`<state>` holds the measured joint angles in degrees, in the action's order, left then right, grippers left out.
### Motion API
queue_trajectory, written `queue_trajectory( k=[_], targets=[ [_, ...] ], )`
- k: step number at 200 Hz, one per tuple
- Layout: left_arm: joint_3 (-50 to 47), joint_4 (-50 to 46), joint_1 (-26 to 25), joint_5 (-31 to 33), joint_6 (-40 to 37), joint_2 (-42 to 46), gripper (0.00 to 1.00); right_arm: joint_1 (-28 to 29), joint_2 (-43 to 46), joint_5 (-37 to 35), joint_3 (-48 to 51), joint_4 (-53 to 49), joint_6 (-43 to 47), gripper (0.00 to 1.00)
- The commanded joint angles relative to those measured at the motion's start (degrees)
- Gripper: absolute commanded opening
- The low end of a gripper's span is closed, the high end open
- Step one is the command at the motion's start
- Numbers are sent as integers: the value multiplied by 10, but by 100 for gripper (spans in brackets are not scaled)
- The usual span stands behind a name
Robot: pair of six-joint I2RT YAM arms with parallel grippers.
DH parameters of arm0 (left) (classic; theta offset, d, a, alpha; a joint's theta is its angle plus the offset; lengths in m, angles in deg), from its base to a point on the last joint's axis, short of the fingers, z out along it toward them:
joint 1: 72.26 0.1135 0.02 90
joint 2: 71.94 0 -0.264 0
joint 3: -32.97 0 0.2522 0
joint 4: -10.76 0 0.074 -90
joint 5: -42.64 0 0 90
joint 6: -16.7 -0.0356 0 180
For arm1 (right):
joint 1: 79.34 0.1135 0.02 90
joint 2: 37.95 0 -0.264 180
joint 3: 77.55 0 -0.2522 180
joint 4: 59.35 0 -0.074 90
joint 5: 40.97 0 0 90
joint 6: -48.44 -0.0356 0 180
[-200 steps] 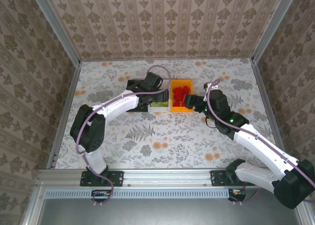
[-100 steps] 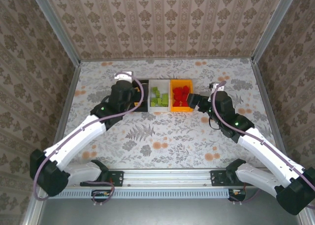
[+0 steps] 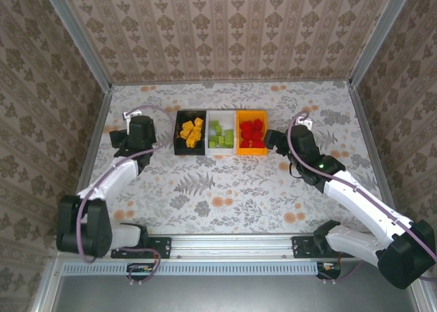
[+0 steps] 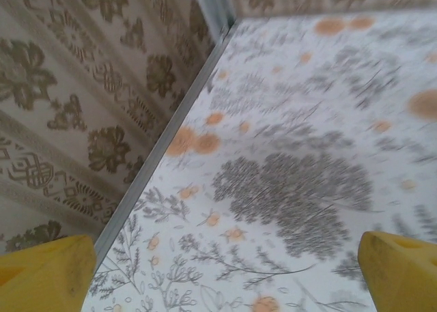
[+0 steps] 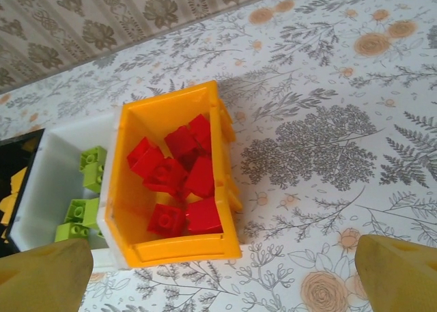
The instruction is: Sort the legos into containers by color
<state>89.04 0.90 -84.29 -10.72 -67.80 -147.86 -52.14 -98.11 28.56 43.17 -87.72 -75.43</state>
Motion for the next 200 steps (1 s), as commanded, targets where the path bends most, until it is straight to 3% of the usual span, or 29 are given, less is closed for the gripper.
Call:
queue_trajectory(
  k=[1,38,63,92,109,138,161,169,175,184,193,200],
  targets=[
    [-47,121,7,-18,-55,-46,100,-10,-3,-17,9,-5,-5,100],
    [-137,341,6,-27,-102,-84,100,-25,2,-17,25,20,-2,100],
    [-191,479,16,-97,-128,-109,100,-34,7,-12,45,63,37,100],
    [-148,373,56,-175,-87,-106,100,-47,12,-29,55,104,113,100],
    [-142,358,75,-209,-76,-106,100,-65,14,-49,72,148,170,100],
    [-143,360,78,-223,-77,-106,100,-142,19,-44,133,264,227,100],
    [-167,394,95,-295,-80,-105,100,-212,0,-6,157,300,247,100],
    [-191,444,103,-324,-79,-118,100,-225,-12,-7,159,302,252,100],
    [-203,505,101,-307,-87,-137,100,-233,-21,-3,163,315,255,100],
    [-192,441,102,-302,-71,-117,100,-243,-39,14,179,363,262,100],
    [-199,484,101,-297,-81,-129,100,-252,-59,41,197,412,267,100],
    [-196,464,101,-297,-74,-124,100,-255,-80,52,203,442,267,100]
  ],
)
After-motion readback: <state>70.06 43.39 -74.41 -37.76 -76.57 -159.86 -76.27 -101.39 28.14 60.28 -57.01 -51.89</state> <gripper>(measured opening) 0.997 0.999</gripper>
